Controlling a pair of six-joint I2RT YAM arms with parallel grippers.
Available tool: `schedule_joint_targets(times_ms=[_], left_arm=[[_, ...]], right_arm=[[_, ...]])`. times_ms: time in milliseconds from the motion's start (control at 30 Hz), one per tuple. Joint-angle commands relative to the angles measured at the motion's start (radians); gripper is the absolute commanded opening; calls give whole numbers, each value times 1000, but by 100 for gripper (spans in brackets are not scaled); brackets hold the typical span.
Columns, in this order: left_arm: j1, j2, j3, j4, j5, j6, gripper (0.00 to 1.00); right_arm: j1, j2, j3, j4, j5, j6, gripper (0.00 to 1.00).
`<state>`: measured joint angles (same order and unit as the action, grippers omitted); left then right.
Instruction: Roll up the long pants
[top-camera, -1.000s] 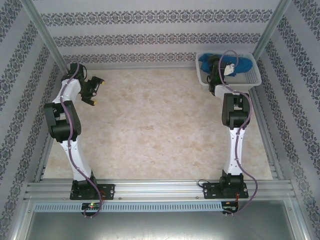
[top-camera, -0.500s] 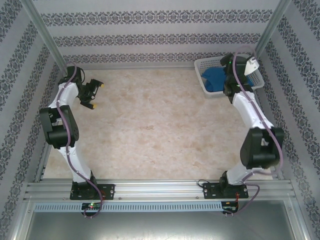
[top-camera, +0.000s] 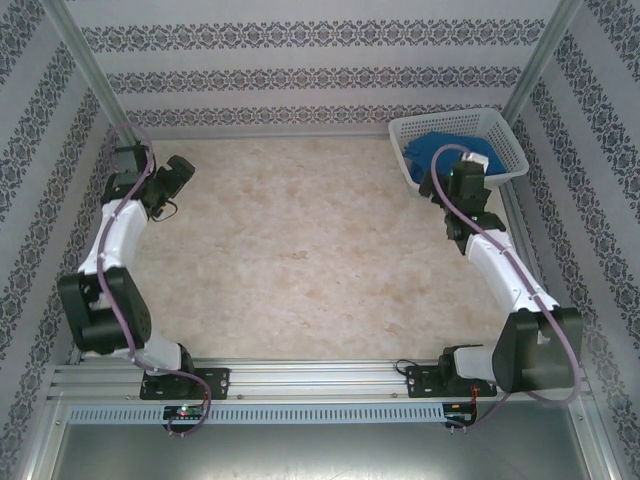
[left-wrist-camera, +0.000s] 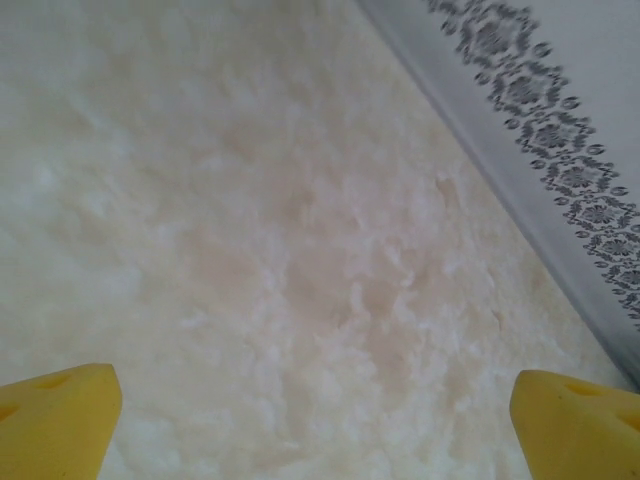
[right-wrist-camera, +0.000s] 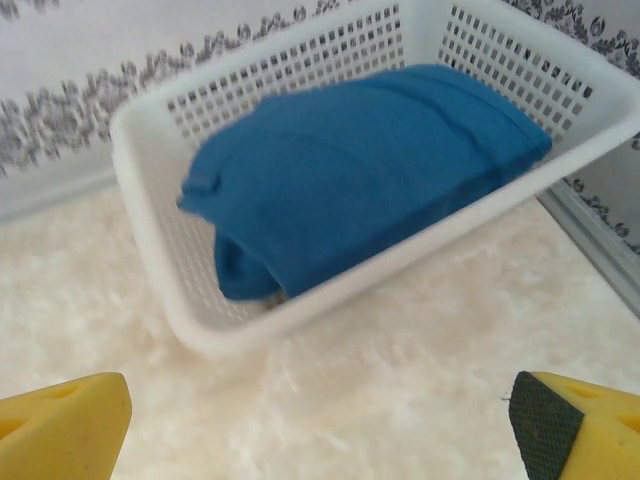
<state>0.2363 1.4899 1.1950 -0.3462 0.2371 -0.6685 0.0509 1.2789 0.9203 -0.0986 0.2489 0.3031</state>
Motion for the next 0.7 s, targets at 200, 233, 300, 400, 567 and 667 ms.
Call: schedule_joint_targets(times_ms=[200, 233, 300, 400, 567, 667], left_arm=[[-43, -357, -573, 515, -370, 304, 100], [-44, -356, -634, 577, -401, 312, 100], [-51, -342, -742, 713, -424, 340, 100], [-65, -339, -870, 888, -426, 414, 100], [-65, -254, -931, 1073, -394, 460, 100], [-76, -179, -913, 1149, -295, 461, 100]], right_arm=[[-47, -41, -394, 519, -19, -249, 98], [-53, -9, -410, 556, -47, -239, 98], [-50, 38, -439, 621, -85, -211, 98], [-26, 91, -478, 744, -101, -244, 98], [-11, 202, -487, 894, -144, -273, 98], [-16, 233, -540, 1019, -161, -279, 98]])
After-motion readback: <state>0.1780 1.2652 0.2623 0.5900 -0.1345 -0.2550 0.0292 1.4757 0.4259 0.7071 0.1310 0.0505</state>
